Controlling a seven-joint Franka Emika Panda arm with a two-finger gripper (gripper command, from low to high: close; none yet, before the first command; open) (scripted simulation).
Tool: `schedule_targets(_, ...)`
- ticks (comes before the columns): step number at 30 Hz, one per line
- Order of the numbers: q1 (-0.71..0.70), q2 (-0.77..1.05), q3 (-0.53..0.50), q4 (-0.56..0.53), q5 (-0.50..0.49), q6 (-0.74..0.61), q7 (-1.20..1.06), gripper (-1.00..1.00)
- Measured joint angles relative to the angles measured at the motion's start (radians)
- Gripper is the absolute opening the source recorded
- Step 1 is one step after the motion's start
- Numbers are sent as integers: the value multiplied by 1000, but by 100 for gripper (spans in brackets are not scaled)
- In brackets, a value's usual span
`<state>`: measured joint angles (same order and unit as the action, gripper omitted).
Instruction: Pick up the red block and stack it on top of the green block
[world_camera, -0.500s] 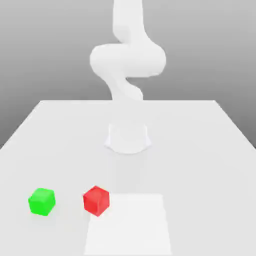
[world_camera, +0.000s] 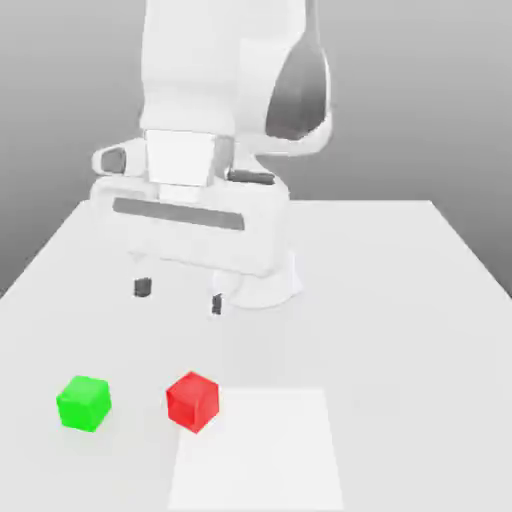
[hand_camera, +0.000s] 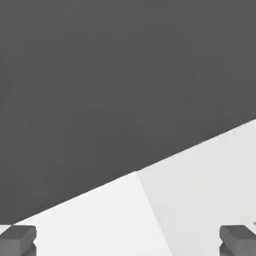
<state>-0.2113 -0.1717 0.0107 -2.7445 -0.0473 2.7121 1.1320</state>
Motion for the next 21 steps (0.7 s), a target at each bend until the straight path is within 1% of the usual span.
schedule_targets(3,-17,121,-16,-73,36,82,26,0)
schedule_targets(10,-22,374,-12,-59,52,294,27,0)
schedule_targets(11,-22,393,-13,-57,52,310,27,-100)
schedule_targets(17,-22,402,-12,-56,49,319,30,-100)
schedule_targets(21,-26,300,-8,-69,51,232,29,-100)
